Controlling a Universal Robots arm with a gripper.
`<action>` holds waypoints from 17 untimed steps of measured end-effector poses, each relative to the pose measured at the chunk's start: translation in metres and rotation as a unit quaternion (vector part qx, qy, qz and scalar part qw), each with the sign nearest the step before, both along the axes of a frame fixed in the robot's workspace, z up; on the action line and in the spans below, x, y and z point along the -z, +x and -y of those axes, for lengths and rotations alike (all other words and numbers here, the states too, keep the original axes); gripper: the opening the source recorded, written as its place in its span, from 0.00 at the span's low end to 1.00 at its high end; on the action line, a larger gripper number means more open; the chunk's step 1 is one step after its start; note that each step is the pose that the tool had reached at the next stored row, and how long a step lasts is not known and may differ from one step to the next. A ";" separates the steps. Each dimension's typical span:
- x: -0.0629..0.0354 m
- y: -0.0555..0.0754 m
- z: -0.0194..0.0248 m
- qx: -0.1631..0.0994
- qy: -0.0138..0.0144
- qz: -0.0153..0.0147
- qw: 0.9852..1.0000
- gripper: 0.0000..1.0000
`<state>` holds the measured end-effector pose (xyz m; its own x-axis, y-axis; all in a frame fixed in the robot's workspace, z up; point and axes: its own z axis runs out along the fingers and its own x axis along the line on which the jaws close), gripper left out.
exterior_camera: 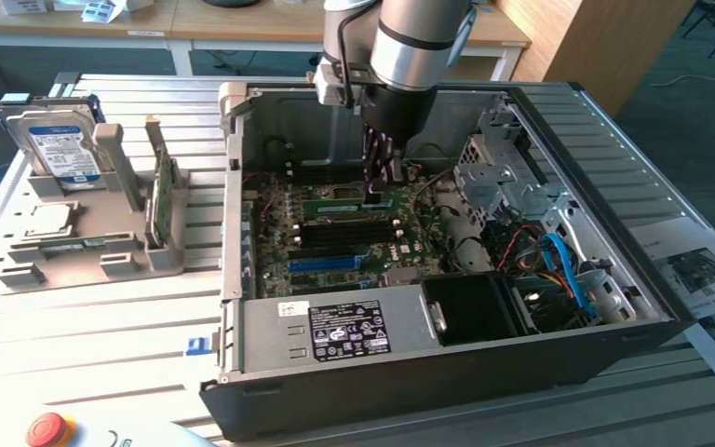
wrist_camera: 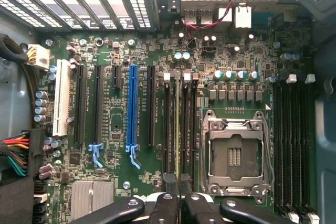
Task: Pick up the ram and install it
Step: 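Insert the ram into the slot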
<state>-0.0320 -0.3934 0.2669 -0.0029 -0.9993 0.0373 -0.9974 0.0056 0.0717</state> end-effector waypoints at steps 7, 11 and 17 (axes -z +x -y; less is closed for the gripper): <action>0.0002 0.000 -0.0021 0.000 -0.003 0.002 1.000 0.12; 0.0005 0.000 -0.0022 0.000 -0.003 0.002 1.000 0.12; 0.0039 0.000 -0.0008 0.000 -0.005 0.002 1.000 0.12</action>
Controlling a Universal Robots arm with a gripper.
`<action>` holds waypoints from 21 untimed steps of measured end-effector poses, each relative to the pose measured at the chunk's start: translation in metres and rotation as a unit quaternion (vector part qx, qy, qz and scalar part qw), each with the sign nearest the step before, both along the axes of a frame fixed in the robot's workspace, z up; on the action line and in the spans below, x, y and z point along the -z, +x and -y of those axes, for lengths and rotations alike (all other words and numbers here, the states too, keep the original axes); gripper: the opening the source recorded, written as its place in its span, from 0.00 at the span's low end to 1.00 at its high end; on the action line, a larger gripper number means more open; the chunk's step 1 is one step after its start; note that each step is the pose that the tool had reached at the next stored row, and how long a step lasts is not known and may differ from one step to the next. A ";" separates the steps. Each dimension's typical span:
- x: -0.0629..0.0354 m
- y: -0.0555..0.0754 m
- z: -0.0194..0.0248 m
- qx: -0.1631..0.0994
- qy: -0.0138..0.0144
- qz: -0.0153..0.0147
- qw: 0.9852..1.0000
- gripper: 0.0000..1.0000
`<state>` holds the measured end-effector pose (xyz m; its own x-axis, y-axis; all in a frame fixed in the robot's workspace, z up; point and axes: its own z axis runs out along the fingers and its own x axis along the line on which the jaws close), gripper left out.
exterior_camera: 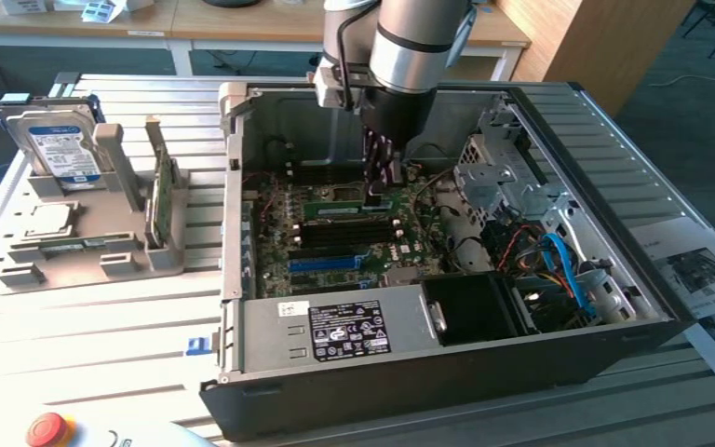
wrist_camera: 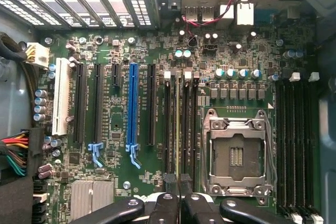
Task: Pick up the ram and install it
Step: 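Insert the ram into the slot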
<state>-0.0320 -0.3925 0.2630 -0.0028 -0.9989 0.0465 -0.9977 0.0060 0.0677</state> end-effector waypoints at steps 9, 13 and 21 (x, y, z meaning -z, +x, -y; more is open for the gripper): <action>0.0037 0.000 0.0051 0.000 -0.002 0.000 1.000 0.12; 0.0052 0.000 0.0064 0.000 -0.003 0.000 1.000 0.12; 0.0064 0.000 0.0070 0.000 -0.003 0.000 1.000 0.12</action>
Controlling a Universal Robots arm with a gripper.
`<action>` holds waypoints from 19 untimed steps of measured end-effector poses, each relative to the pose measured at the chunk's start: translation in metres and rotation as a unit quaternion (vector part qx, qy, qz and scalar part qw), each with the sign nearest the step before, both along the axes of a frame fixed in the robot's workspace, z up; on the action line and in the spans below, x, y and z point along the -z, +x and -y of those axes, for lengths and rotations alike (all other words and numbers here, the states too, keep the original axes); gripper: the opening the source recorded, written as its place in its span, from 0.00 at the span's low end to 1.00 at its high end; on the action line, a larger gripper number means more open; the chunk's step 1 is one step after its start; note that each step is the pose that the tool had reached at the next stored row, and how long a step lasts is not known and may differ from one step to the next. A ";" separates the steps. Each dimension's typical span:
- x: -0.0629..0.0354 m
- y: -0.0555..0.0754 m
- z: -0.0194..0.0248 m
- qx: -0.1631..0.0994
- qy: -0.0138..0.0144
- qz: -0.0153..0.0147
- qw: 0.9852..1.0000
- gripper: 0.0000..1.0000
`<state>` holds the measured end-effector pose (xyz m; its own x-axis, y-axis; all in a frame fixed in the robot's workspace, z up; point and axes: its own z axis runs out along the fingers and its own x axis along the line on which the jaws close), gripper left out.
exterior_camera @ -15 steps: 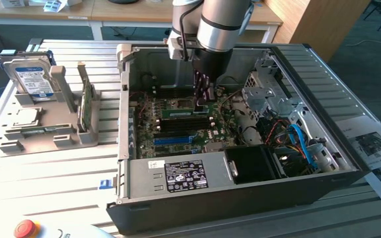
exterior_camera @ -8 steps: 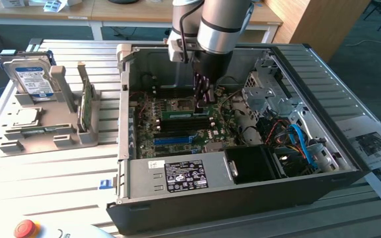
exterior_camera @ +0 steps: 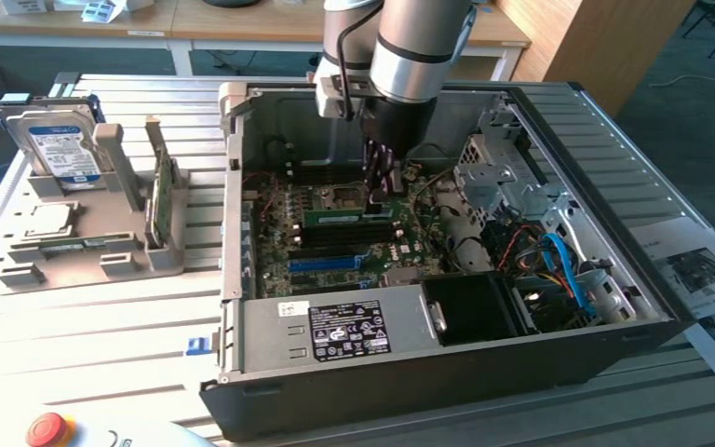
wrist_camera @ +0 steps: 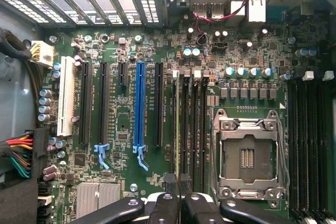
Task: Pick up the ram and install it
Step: 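Insert the ram into the slot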
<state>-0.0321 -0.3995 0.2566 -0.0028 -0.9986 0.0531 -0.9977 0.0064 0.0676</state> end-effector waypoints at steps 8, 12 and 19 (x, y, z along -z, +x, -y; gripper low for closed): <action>0.0063 0.000 0.0000 0.000 0.000 0.000 1.000 0.12; 0.0079 0.000 0.0000 0.000 -0.001 0.000 1.000 0.12; 0.0100 0.000 0.0000 0.000 -0.001 0.000 1.000 0.12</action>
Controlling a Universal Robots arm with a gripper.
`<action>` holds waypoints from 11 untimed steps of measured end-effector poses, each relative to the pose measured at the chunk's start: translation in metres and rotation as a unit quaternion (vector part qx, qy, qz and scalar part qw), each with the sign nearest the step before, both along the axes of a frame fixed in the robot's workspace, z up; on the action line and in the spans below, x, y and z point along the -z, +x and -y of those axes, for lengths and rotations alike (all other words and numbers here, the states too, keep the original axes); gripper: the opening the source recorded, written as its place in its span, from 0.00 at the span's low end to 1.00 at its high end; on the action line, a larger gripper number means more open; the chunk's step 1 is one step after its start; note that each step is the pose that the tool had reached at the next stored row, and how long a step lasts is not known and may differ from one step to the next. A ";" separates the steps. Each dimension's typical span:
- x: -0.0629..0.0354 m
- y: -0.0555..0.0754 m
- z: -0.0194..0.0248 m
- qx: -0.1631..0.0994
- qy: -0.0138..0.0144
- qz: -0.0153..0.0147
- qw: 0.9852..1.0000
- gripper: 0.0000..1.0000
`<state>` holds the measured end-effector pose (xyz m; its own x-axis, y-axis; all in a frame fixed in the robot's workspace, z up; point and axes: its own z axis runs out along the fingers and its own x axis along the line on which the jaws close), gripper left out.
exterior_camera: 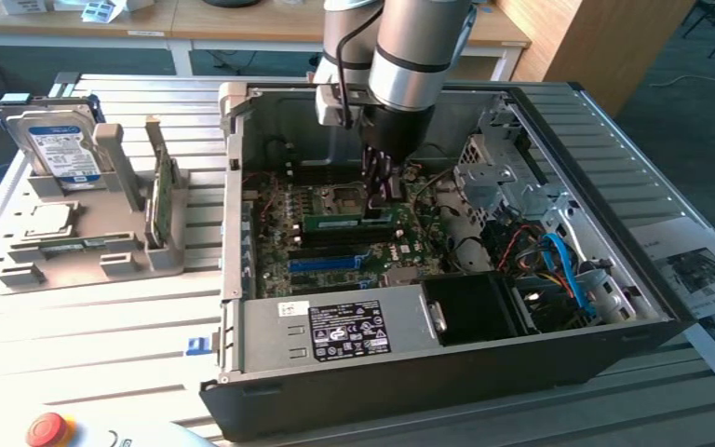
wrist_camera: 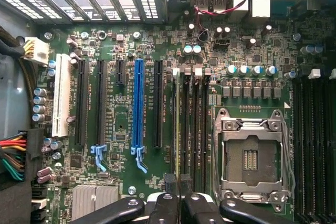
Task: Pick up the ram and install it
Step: 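Insert the ram into the slot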
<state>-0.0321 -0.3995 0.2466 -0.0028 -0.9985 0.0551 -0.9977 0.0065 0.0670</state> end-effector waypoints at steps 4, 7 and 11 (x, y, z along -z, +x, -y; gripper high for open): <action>0.0028 0.000 0.0000 0.000 -0.002 0.000 1.000 0.12; 0.0062 0.000 0.0000 0.000 -0.004 0.000 1.000 0.12; 0.0062 0.000 0.0000 0.000 -0.004 0.000 1.000 0.12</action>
